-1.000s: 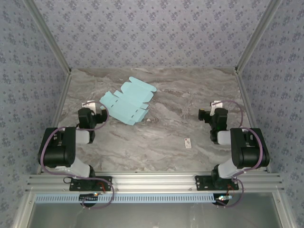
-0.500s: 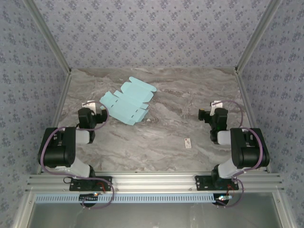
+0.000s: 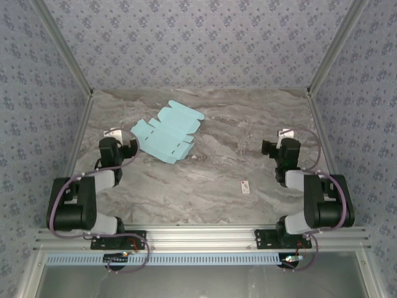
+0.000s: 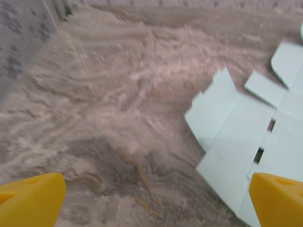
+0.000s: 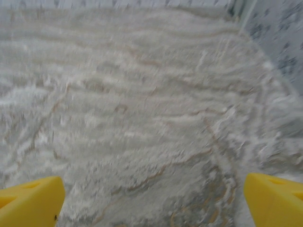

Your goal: Fold the paper box

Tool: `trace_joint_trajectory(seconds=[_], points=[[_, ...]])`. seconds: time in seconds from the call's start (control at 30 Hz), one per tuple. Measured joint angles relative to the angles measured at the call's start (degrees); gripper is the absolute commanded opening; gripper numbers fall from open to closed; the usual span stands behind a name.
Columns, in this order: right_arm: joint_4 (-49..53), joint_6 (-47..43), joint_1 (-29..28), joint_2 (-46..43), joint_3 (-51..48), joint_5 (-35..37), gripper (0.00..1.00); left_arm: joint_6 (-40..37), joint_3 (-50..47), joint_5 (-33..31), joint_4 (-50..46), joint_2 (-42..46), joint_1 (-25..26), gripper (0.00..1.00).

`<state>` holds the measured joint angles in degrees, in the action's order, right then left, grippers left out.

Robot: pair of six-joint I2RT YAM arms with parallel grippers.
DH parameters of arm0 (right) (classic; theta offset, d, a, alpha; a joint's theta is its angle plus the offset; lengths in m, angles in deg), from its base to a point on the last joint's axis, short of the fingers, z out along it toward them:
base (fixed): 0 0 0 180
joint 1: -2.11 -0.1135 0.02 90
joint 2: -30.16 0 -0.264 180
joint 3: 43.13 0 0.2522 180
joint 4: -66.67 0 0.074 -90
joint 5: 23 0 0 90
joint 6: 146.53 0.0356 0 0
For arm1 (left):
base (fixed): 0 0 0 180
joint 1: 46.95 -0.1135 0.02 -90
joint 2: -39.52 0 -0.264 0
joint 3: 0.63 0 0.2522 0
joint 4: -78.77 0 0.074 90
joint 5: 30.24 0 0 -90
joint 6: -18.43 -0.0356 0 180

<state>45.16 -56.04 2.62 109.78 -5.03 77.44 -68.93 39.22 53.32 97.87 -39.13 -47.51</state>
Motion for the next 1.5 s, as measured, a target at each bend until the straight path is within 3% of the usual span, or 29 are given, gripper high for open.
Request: trace_joint_trajectory(seconds=[0.1,0.23,0.33,0.43,0.6,0.8,0.87,1.07,1.5], points=[[5.18,3.19,0.46,-7.91,1.27,3.15,0.99,3.76,1.84,-2.45,-6.01,7.15,-0.09,0.99],[17.53,11.98,2.16,-18.25,5.95,6.12,0.99,14.36,5.60,-3.37,-15.98,13.40,-0.15,0.99],[24.52,16.83,2.38,-22.62,10.10,3.93,0.99,22.99,8.04,0.07,-21.73,13.51,-0.07,0.97],[28.15,19.67,-1.05,-23.41,12.66,-0.83,0.99,28.57,8.13,4.72,-24.55,11.08,1.79,0.90],[34.84,20.17,-15.47,-14.10,19.08,-8.15,0.97,30.47,8.28,8.37,-30.67,5.70,5.75,0.88],[40.48,18.53,-27.78,5.44,32.57,-18.36,0.90,31.36,9.29,10.64,-31.63,0.81,2.73,0.87],[41.16,18.49,-29.70,10.19,35.34,-21.05,0.90,31.54,9.97,11.63,-31.21,-1.49,1.20,0.86],[44.26,17.84,-33.53,19.32,42.73,-24.81,0.88,31.80,14.60,15.69,-28.68,-10.29,-1.01,0.68],[46.95,17.03,-35.54,20.59,44.72,-24.68,0.89,29.49,17.92,19.32,-21.51,-18.53,-0.96,0.37]])
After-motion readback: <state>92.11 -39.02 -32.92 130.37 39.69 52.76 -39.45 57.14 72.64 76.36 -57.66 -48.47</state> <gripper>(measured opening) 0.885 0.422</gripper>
